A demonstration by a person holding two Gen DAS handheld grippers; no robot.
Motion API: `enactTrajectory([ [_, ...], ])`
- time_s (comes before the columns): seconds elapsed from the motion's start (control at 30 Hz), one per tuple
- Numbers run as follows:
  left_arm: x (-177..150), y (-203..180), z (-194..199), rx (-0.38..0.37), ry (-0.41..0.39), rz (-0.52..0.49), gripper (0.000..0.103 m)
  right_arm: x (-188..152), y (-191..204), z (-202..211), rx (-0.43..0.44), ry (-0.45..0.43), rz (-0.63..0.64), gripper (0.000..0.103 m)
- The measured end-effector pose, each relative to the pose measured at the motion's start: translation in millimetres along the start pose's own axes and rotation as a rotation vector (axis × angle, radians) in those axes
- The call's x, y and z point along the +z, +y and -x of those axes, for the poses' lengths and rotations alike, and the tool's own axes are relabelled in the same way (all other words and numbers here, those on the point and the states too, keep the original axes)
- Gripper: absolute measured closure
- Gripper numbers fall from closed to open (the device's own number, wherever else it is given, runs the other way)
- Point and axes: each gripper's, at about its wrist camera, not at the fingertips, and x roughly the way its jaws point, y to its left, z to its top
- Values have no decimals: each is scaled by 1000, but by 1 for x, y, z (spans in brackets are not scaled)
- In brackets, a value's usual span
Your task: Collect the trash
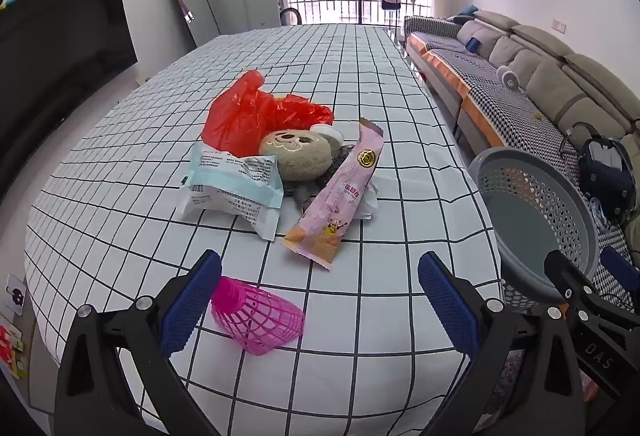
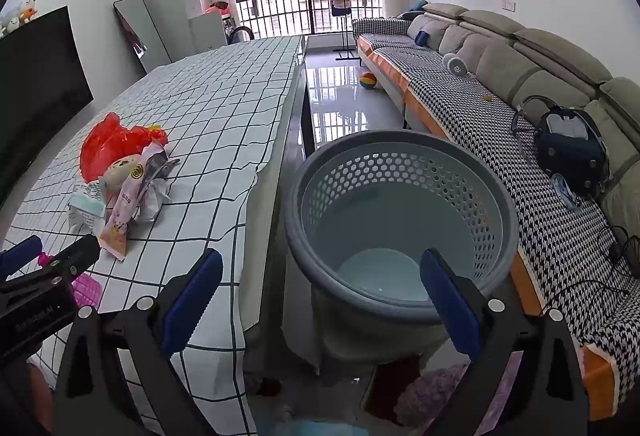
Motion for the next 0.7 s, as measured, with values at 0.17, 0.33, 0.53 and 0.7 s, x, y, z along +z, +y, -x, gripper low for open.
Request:
enactTrajectory([
  [0.17,0,0,1,3,5,9,6,1,0,0,-5,2,-2,9],
  [0.33,-4,-1,9,-4,-4,20,6,0,2,3,-5,2,0,9],
  [0.53,-4,5,8,-14,-1,25,6,0,5,5,-1,-3,8,9],
  [0.7,-3,6,7,-13,-2,27,6,0,5,7,1,-5,9,9],
])
